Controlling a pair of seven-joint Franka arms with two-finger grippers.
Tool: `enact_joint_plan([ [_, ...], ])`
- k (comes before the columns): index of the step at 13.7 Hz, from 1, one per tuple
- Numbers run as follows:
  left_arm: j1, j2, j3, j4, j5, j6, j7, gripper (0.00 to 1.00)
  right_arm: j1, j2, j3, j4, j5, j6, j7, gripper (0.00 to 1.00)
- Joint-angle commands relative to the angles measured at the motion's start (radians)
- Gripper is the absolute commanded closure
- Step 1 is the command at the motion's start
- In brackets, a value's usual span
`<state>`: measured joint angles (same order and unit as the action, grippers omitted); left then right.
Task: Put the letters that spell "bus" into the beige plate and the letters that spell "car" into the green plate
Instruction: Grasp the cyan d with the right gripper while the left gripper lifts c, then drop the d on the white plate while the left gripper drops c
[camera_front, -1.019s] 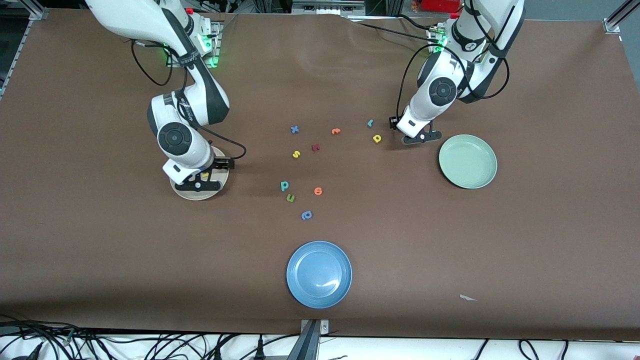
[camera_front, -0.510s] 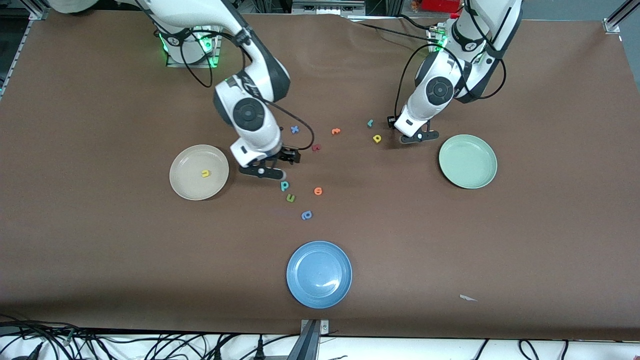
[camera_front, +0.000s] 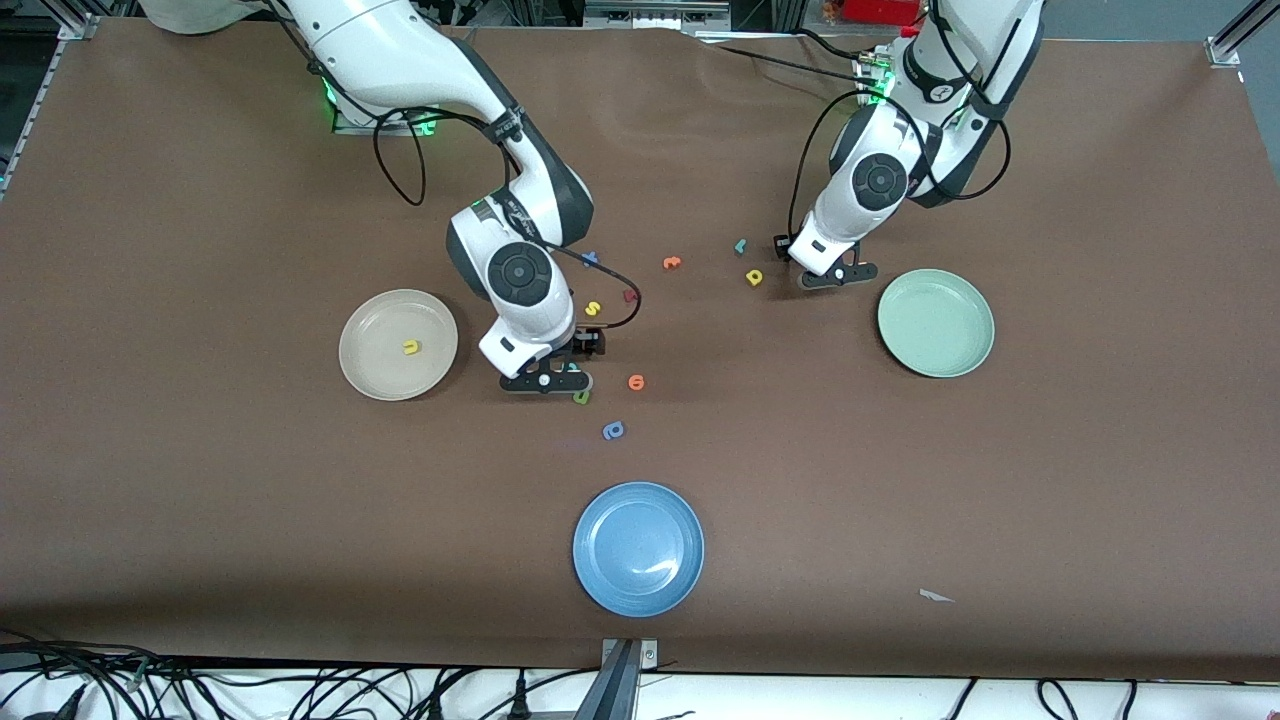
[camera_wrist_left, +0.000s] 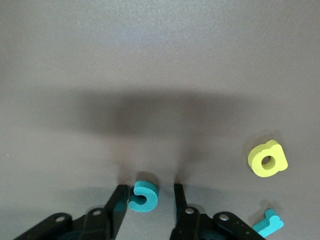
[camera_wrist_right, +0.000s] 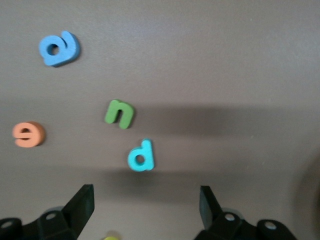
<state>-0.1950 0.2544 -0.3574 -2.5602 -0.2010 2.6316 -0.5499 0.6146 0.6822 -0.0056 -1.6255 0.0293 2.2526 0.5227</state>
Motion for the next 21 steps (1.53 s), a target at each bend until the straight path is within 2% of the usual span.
enact_joint_plan([
  [1, -0.012, 0.016, -0.002, -0.002, -0.017, 0.021, -0.007, 0.72, -0.006, 0.048, 0.009, 0.021, -0.008, 0.048, -0.043, 0.3],
  [2, -0.012, 0.016, -0.002, -0.002, -0.017, 0.021, -0.005, 0.76, -0.004, 0.054, 0.009, 0.021, -0.012, 0.051, -0.043, 0.35],
  [4, -0.012, 0.016, -0.002, -0.002, -0.017, 0.021, -0.004, 0.85, -0.004, 0.072, 0.009, 0.021, -0.023, 0.1, -0.05, 0.36],
  [5, -0.012, 0.014, 0.0, 0.001, -0.017, 0.021, -0.002, 0.92, -0.001, 0.086, 0.012, 0.022, -0.022, 0.135, -0.043, 0.42],
  [7, -0.011, 0.009, 0.0, 0.006, -0.017, 0.019, -0.001, 1.0, -0.003, 0.094, 0.012, 0.023, -0.017, 0.154, -0.053, 0.42],
  [11, 0.008, -0.053, 0.011, 0.032, -0.017, -0.002, 0.005, 1.0, 0.014, 0.092, 0.015, 0.018, -0.012, 0.144, -0.053, 0.42],
  [13, 0.073, -0.099, 0.012, 0.057, 0.038, -0.031, 0.007, 1.0, 0.031, 0.092, 0.015, 0.015, -0.012, 0.136, -0.053, 0.42],
  [15, 0.156, -0.13, 0.009, 0.119, 0.092, -0.099, 0.008, 1.0, 0.03, 0.092, 0.013, 0.013, -0.014, 0.134, -0.058, 0.55],
  [16, 0.187, -0.129, 0.009, 0.176, 0.11, -0.164, 0.013, 1.0, 0.03, 0.092, 0.013, 0.013, -0.014, 0.134, -0.058, 0.73],
  [17, 0.218, -0.129, 0.012, 0.239, 0.13, -0.244, 0.039, 1.0, 0.03, 0.092, 0.013, 0.013, -0.014, 0.134, -0.058, 0.83],
  [19, 0.302, -0.118, 0.011, 0.36, 0.132, -0.42, 0.137, 1.0, 0.027, 0.088, 0.012, 0.015, -0.014, 0.134, -0.058, 0.88],
  [20, 0.34, -0.103, 0.012, 0.404, 0.132, -0.486, 0.192, 1.0, 0.025, 0.083, 0.01, 0.015, -0.014, 0.128, -0.058, 0.94],
  [21, 0.385, -0.083, 0.012, 0.431, 0.14, -0.513, 0.244, 1.0, 0.024, 0.08, 0.007, 0.019, -0.014, 0.113, -0.058, 0.95],
])
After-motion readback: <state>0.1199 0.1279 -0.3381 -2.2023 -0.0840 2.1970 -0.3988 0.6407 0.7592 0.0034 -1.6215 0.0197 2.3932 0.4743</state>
